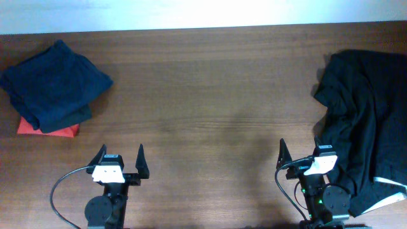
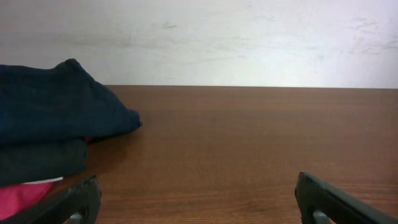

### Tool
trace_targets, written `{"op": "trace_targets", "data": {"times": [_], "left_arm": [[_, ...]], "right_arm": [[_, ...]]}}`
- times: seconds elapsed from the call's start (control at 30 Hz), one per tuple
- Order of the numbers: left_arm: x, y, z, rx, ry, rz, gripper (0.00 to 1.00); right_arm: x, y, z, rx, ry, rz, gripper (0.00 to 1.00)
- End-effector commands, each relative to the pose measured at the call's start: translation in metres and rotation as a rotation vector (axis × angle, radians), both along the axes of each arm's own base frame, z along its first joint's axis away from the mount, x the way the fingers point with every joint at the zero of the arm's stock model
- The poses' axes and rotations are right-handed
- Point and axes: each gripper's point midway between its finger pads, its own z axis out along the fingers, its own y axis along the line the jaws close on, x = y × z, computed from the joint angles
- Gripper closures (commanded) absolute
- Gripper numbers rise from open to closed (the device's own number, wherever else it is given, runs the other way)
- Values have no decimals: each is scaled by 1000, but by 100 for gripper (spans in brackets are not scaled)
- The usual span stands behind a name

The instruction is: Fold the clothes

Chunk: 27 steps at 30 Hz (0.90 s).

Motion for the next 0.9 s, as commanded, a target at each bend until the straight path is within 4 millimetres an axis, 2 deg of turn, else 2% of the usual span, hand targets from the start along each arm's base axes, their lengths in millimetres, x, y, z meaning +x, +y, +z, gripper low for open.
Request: {"op": "trace_targets", "data": {"times": [0.0,0.83,0.87], "left_arm": [[0,0,-2,17,0,3,1],[0,-3,-3,15,3,-15,1],[0,-5,-5,14,18,-29,1]], "right_arm": [[0,-1,-2,7,5,-7,1],[0,0,-2,7,3,-4,1],[-1,0,4,7,-2,-4,1]]}}
